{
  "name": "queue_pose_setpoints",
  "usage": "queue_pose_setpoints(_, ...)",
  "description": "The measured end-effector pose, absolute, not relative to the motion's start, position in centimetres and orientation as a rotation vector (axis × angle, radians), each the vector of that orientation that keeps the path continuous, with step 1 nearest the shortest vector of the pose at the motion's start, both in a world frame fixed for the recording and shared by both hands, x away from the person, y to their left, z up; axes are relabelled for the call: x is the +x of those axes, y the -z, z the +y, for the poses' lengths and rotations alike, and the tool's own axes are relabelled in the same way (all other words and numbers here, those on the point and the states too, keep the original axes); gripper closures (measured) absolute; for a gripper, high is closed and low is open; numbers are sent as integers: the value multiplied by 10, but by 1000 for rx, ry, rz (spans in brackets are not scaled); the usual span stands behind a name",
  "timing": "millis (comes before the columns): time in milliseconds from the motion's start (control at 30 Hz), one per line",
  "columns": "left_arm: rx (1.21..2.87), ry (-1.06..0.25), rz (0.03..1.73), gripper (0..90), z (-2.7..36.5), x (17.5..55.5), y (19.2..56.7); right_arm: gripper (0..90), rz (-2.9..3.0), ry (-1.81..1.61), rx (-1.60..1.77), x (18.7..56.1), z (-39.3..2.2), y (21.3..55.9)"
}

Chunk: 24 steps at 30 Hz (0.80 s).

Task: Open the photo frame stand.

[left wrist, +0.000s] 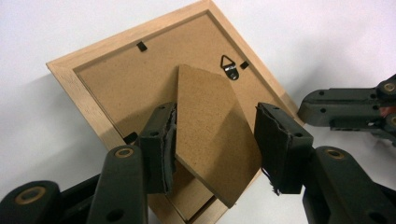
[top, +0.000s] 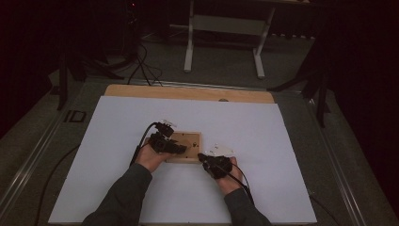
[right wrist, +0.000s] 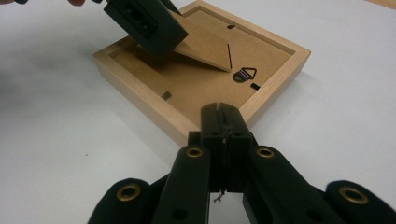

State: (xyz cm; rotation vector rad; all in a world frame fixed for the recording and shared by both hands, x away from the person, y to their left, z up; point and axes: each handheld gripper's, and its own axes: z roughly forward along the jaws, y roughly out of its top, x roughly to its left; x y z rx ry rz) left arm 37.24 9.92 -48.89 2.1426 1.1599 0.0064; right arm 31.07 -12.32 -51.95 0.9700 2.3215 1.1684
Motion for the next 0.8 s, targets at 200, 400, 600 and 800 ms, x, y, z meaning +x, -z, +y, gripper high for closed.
queue_pose_setpoints(200, 2171, -35, 1159, 518, 97, 372, 489, 892, 2322, -1169, 968, 311, -123, 520)
queue_pose_setpoints(400, 2175, -51, 1158, 522, 96, 371, 488, 865, 2326, -1170, 965, 311, -124, 519)
queue_pose_setpoints(600, 2189, -119, 1133, 522, 92, 366, 486, 821, 2335, -1148, 961, 313, -127, 518)
queue_pose_setpoints(800, 2205, -203, 1093, 522, 87, 357, 481, 805, 2320, -1160, 979, 315, -131, 513)
